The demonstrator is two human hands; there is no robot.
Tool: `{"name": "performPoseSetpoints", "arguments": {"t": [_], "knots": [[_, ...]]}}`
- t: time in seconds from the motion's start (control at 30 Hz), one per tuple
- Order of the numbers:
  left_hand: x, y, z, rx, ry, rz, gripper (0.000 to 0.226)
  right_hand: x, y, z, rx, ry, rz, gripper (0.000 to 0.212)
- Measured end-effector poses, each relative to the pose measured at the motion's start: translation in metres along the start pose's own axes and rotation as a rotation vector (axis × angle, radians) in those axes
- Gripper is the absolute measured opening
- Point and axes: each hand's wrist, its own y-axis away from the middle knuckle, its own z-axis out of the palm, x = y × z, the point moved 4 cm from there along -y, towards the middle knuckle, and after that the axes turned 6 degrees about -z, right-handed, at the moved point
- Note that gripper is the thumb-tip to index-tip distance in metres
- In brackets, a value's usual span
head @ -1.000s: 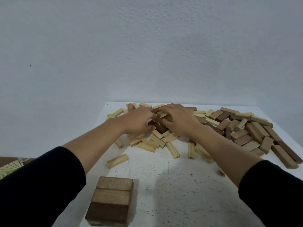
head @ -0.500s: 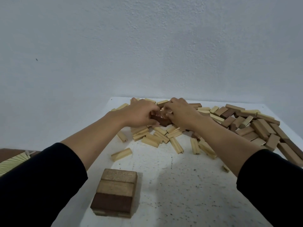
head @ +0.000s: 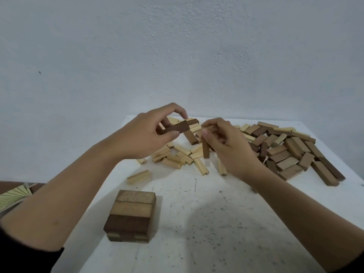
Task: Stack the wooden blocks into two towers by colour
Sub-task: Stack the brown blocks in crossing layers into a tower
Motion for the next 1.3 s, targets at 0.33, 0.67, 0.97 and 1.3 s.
{"name": "performPoseSetpoints", "arguments": {"t": [0.33, 0.67, 0.97, 1.3], "knots": [[0.05, 0.077, 0.064, -0.017, -0.021, 0.022, 0.019, 0.002, 0.094, -0.025, -0.12, 0.09, 0.233, 0.016], [0.042, 0.108, 0.123, -0.074, -0.105, -0.028, 0.025, 0.016, 0.125, -0.027, 0.004, 0.301, 0.201, 0.027], [0.041, 0.108, 0.135, -0.066, -0.254, -0.005, 0.04, 0.012, 0.125, -0.028, 0.005, 0.254, 0.208, 0.026], [0.046, 0.109, 0.133, 0.019, -0.454, 0.068, 0.039, 0.005, 0.087, -0.043, -0.191, 0.429, 0.041, 0.014]]}}
